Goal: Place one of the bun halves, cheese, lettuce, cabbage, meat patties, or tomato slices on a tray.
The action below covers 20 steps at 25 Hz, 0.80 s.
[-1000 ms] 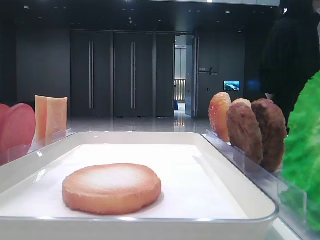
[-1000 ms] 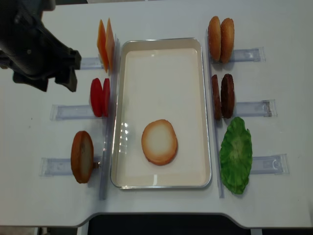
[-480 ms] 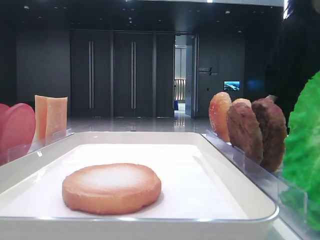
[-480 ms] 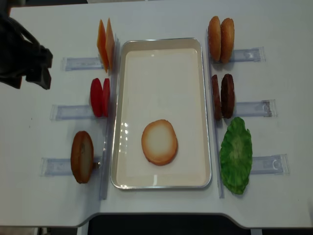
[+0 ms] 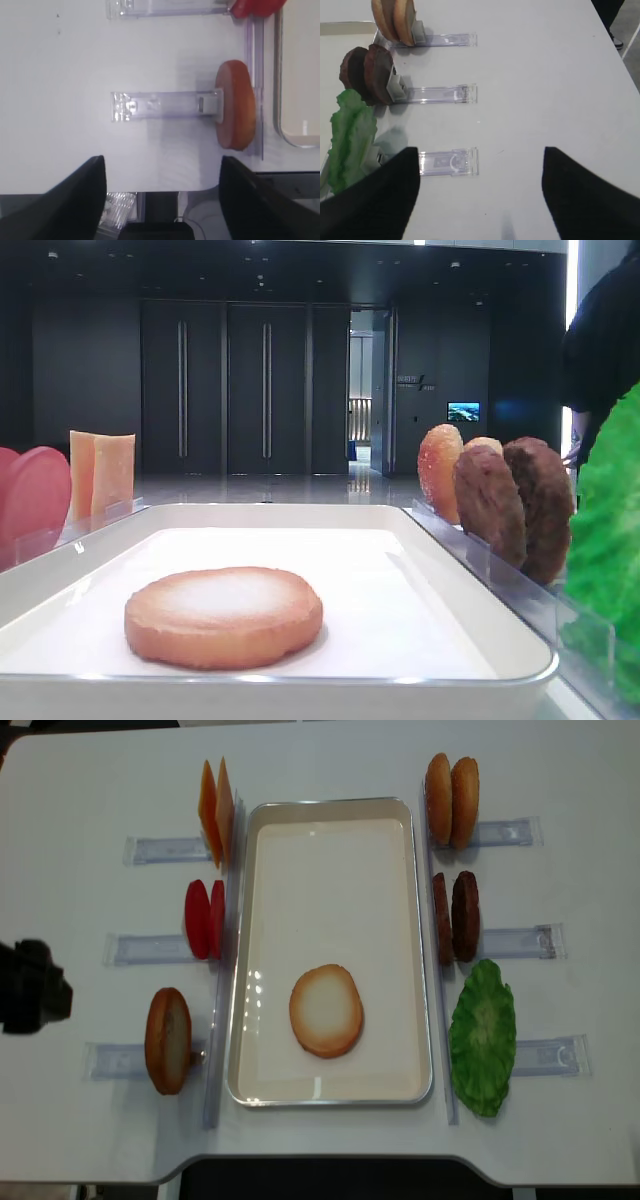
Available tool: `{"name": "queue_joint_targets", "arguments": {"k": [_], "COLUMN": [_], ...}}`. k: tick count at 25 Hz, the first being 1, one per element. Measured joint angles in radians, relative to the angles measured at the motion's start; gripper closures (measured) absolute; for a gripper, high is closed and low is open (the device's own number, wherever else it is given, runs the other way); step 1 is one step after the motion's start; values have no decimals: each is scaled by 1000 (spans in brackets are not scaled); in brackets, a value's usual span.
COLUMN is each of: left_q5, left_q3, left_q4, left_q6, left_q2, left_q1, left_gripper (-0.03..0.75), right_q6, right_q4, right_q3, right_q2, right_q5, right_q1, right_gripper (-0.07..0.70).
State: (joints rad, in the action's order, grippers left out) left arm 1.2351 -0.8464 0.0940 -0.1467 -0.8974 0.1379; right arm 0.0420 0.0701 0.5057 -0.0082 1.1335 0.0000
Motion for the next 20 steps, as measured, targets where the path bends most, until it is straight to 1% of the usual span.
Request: {"name": "queue_joint_targets", "arguments": {"k": [5, 14, 17, 20], "left_q5": [8, 14, 21, 24], "left_q3": [106, 280, 318, 321], "left_q4": [-26, -27, -38, -50], "left_q6": [19, 82, 90, 99], "left_q2": [245, 589, 683, 769], "left_q1": [0, 0, 0, 0], "left_gripper": [181, 181, 181, 181], "right_q6": [0, 0, 0, 0], "right_q4": [0, 0, 0, 0], "right_q3": [0, 0, 0, 0], "right_q2": [0, 0, 0, 0], "right_q5": [0, 0, 0, 0], "right_q1": [0, 0, 0, 0], "right_gripper": [142, 142, 142, 142]}}
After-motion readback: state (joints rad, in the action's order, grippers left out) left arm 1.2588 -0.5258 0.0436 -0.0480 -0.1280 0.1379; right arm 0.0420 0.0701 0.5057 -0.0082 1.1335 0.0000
